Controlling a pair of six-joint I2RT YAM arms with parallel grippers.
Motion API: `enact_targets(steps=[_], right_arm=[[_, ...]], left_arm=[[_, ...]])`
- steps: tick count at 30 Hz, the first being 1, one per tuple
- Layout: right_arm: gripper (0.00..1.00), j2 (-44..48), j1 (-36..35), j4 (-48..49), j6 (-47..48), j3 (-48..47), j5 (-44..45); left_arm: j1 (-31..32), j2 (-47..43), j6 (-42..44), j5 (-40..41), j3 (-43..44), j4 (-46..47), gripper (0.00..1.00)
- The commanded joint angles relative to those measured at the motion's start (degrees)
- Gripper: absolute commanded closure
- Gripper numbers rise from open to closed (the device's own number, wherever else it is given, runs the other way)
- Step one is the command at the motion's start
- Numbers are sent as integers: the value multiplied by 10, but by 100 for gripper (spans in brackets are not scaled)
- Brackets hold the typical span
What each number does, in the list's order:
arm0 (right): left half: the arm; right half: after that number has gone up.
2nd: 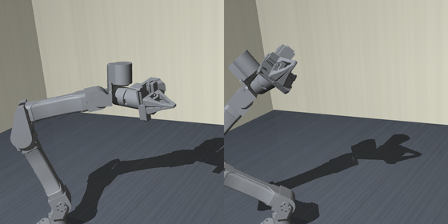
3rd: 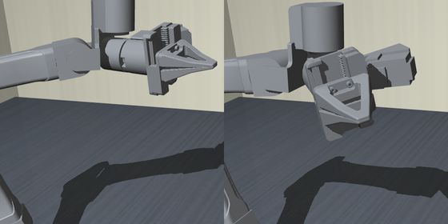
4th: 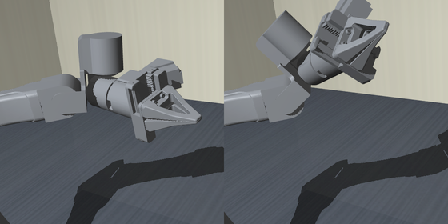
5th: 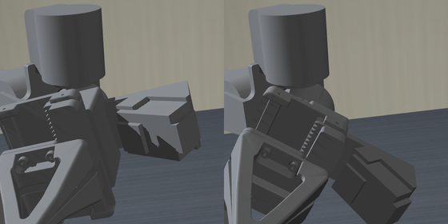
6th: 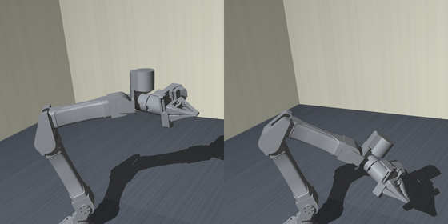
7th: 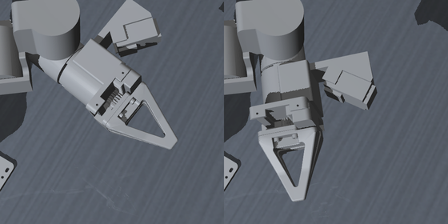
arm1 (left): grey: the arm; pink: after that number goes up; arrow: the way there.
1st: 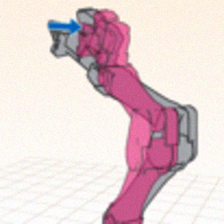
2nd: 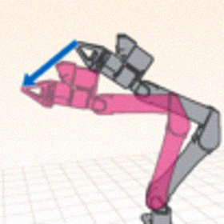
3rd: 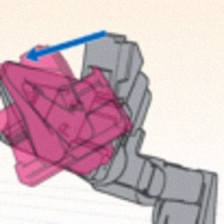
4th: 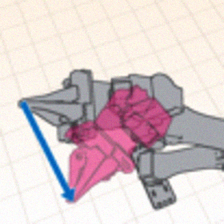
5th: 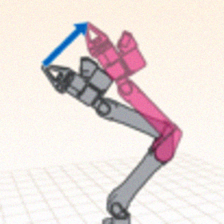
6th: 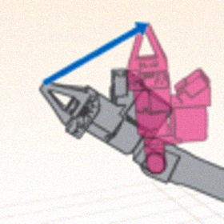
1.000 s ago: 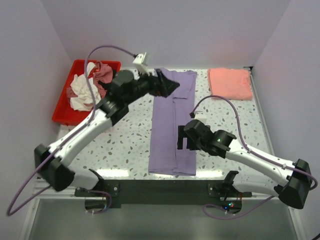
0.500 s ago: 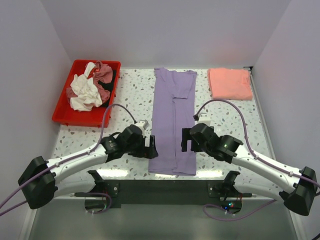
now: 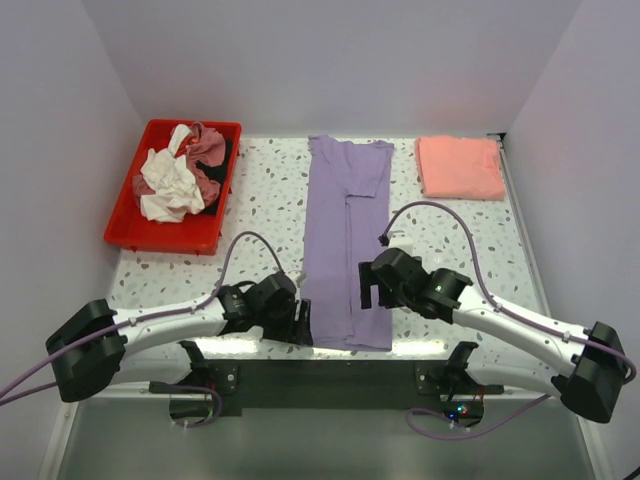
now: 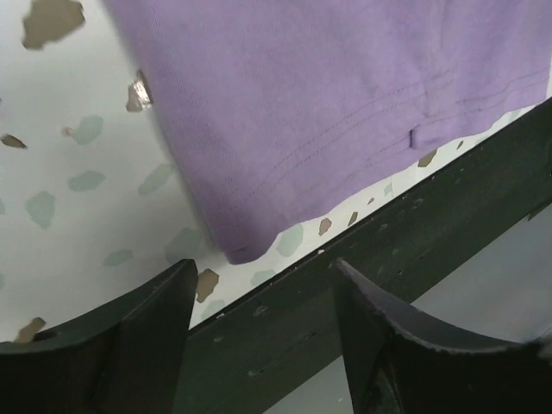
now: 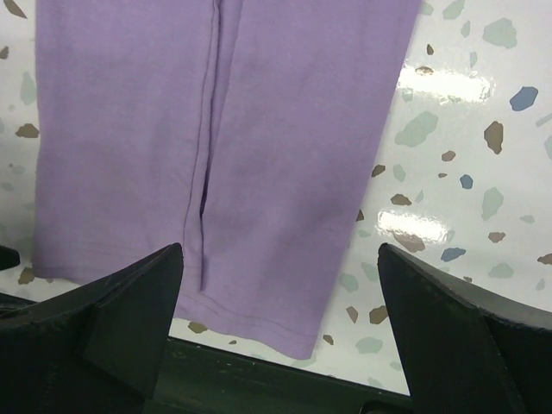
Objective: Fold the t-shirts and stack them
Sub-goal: Fold the tshirt
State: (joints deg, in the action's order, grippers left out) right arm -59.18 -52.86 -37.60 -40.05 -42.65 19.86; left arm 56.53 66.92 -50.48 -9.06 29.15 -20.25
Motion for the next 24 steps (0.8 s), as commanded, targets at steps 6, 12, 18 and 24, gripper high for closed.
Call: enact_targets(steps=[6, 12, 18, 24], right_arm=[[5, -17, 0, 30, -6, 20, -25], [8, 17, 0, 19, -2, 42, -57], [13, 53, 0, -10, 7, 78, -123], [18, 43, 0, -66, 7, 110, -194]], left_arm=[[17, 55, -8, 19, 13, 8, 60], [17, 64, -19, 40, 12, 6, 70], [17, 92, -11, 38, 20, 15, 88], [18, 81, -5, 41, 27, 0, 100]])
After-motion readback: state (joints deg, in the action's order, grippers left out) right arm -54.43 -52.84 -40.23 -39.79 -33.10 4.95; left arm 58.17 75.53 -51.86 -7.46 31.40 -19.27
